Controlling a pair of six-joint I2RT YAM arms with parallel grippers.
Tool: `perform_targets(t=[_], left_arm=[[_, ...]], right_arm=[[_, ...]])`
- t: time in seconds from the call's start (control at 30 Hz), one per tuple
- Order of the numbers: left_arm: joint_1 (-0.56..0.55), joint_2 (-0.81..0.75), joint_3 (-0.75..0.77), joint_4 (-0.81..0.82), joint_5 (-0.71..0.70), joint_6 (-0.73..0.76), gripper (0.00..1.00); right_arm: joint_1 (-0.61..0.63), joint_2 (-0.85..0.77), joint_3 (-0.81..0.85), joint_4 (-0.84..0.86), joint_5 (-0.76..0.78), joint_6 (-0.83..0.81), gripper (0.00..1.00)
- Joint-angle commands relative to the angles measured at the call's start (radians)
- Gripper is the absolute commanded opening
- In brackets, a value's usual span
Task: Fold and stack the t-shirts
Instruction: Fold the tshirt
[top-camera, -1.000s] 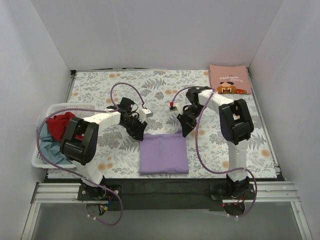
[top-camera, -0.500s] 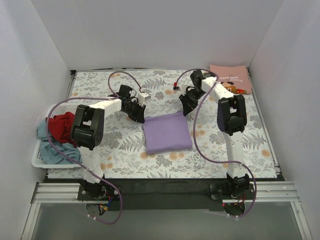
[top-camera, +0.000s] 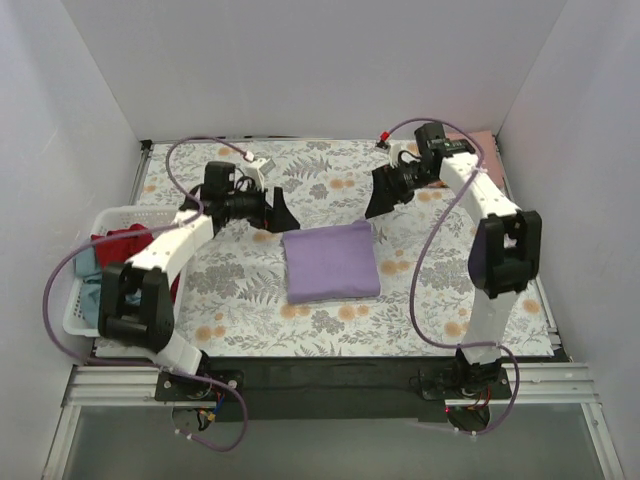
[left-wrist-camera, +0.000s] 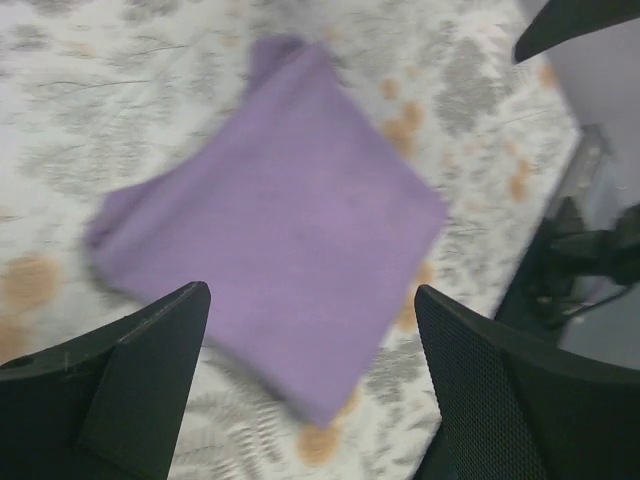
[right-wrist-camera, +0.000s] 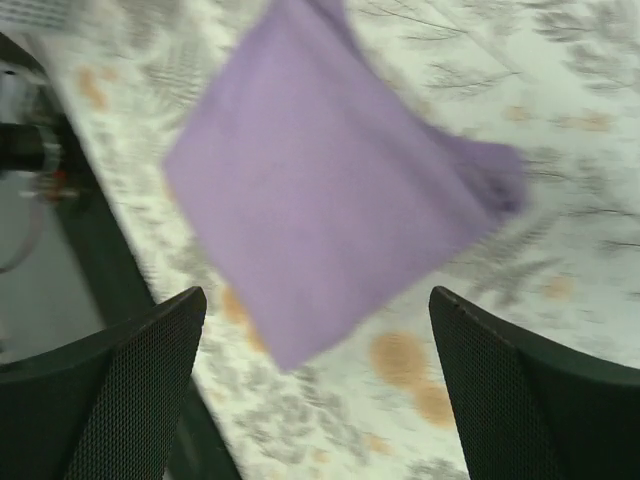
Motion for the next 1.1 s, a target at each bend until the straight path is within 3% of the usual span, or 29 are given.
perform_targets(t=[0.0,0.07,0.17,0.3,0.43,0.6,0.7,0.8,0.9,0.93,0.97,1.07], left_arm=[[-0.122,-0.137,-0.211,0.156,0.134,-0.361,0.83],[-0.228,-0.171,-0.282,0.259,0.127,-0.449,0.83],[-0.300,-0.158,-0.401,0.432,0.156,-0.636,0.84],[-0.308,-0.092,-0.480,0.523,0.150,-0.703,0.85],[-0.291,0.038,-0.491,0.488,0.134,-0.635,0.85],[-0.158,0.207,-0.520,0.453,0.110,-0.611,0.86],[-0.107,0.232,-0.512,0.412,0.119,-0.578,0.87],[-0.101,0.195,-0.505,0.344,0.154,-0.514,0.87],[-0.101,0.025,-0.480,0.238,0.200,-0.405,0.87],[-0.101,-0.025,-0.450,0.220,0.223,-0.388,0.87],[-0.101,-0.112,-0.430,0.209,0.229,-0.387,0.87],[-0.105,-0.144,-0.324,0.217,0.235,-0.413,0.88]], right_arm=[[0.058,-0.144,-0.210,0.107,-0.277,0.203,0.98],[0.133,-0.164,-0.365,0.198,-0.336,0.296,0.98],[0.230,-0.212,-0.526,0.339,-0.343,0.397,0.98],[0.287,-0.172,-0.645,0.460,-0.376,0.456,0.98],[0.229,-0.031,-0.665,0.454,-0.379,0.409,0.98],[0.113,0.079,-0.744,0.448,-0.308,0.361,0.98],[0.050,0.093,-0.784,0.439,-0.305,0.324,0.98],[0.040,0.052,-0.786,0.355,-0.325,0.243,0.98],[0.039,-0.032,-0.700,0.156,-0.348,0.114,0.98],[0.037,-0.051,-0.658,0.053,-0.371,0.088,0.98],[0.034,-0.086,-0.560,0.037,-0.386,0.090,0.98],[0.023,-0.103,-0.365,0.051,-0.417,0.131,0.98]])
